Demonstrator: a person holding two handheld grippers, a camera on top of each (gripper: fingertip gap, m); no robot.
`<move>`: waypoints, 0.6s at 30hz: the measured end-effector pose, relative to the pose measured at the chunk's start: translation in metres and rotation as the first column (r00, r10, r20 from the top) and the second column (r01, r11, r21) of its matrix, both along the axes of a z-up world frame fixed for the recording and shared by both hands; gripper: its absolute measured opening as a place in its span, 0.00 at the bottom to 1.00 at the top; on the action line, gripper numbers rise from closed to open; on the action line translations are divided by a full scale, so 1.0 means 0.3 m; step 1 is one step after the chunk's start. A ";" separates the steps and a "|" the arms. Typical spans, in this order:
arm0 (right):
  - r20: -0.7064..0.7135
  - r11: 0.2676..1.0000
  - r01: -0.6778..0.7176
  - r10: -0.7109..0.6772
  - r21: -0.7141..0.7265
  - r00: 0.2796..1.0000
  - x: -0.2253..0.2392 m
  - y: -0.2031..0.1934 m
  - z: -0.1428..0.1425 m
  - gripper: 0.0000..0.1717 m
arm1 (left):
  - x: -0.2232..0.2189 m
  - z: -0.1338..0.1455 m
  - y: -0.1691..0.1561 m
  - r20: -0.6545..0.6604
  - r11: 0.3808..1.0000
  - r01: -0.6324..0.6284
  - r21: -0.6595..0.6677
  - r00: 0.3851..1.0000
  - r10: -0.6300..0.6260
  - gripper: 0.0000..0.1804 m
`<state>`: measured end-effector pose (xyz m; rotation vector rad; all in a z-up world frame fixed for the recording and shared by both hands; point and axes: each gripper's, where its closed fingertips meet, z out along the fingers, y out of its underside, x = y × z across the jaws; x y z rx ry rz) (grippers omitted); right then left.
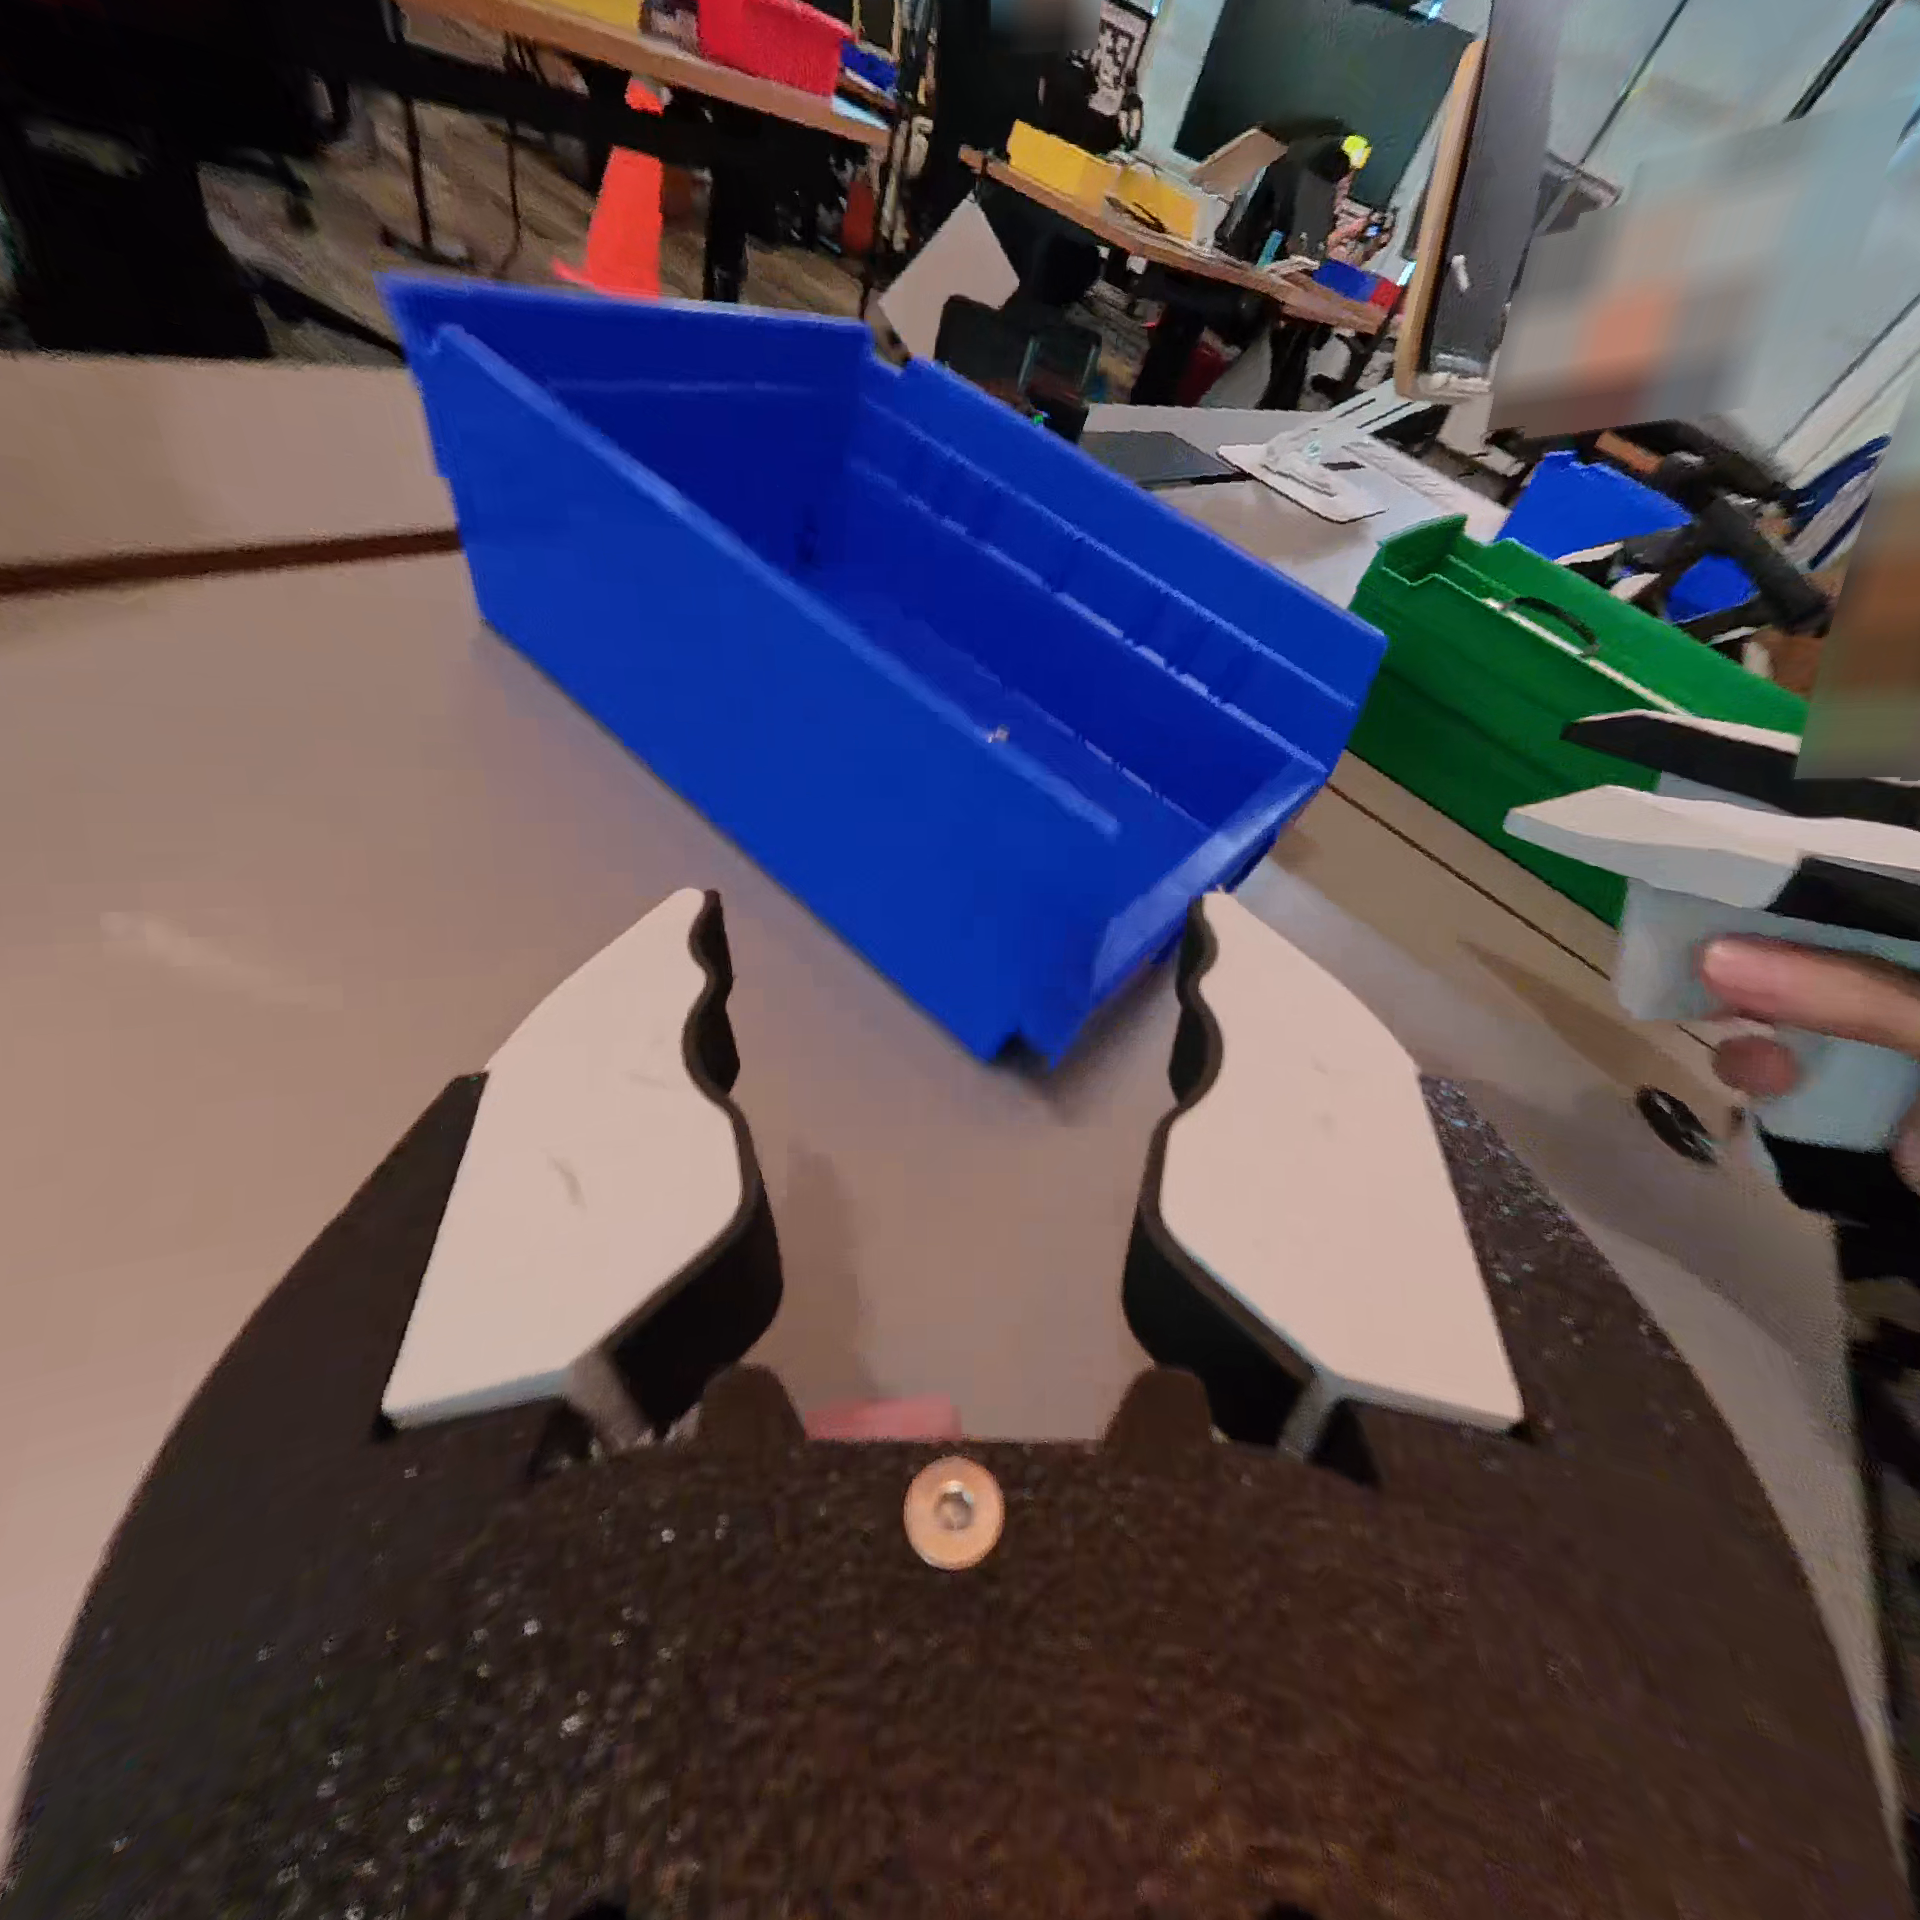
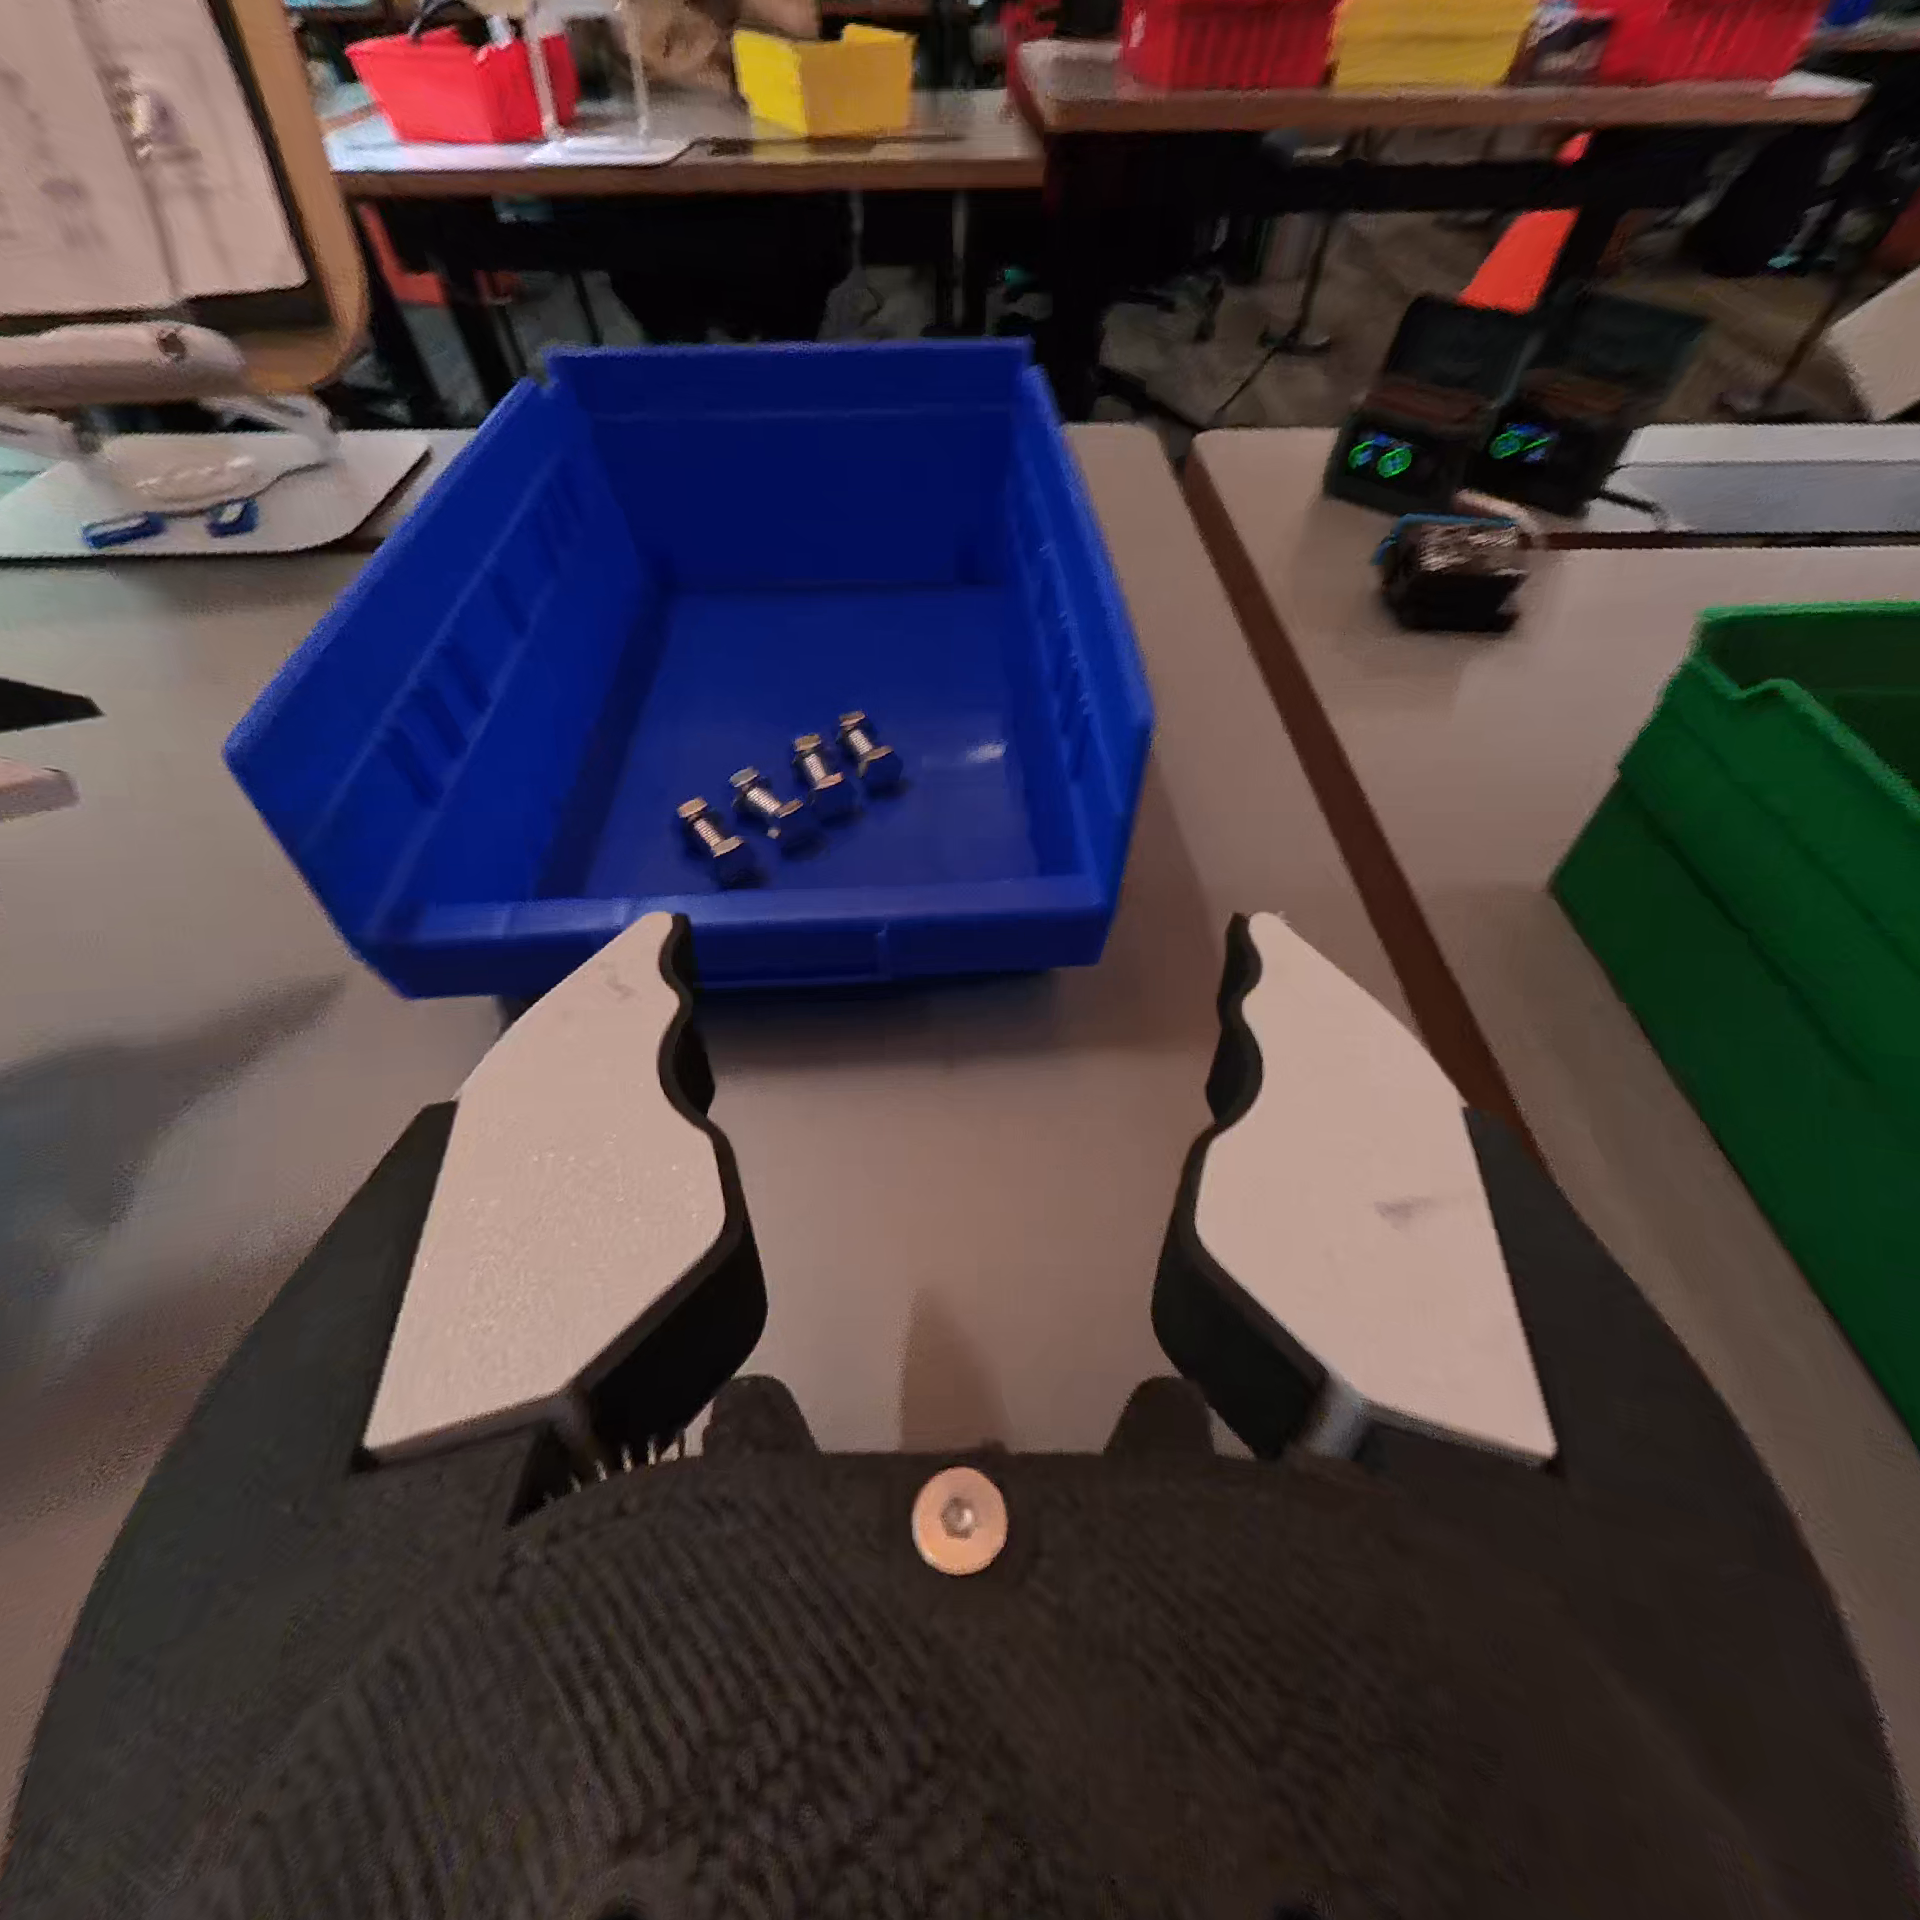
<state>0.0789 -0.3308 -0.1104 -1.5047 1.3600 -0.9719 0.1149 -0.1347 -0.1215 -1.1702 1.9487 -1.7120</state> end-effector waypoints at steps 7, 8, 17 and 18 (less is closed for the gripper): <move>-0.008 1.000 -0.009 0.009 -0.021 1.000 -0.003 0.014 -0.027 0.55 | 0.129 -0.036 -0.147 0.034 0.952 -0.152 0.267 0.988 0.148 0.37; -0.008 1.000 -0.003 0.003 -0.029 1.000 -0.003 0.012 -0.027 0.55 | 0.149 -0.056 -0.132 0.030 0.936 -0.179 0.302 0.984 0.178 0.36; -0.003 1.000 0.021 -0.021 -0.016 1.000 0.003 0.037 -0.017 0.55 | 0.252 -0.058 0.069 0.175 0.871 -0.334 0.360 0.941 0.289 0.07; 0.004 1.000 0.011 -0.011 -0.014 1.000 0.001 0.049 -0.006 0.55 | 0.262 -0.058 0.112 0.193 0.855 -0.349 0.384 0.936 0.295 0.06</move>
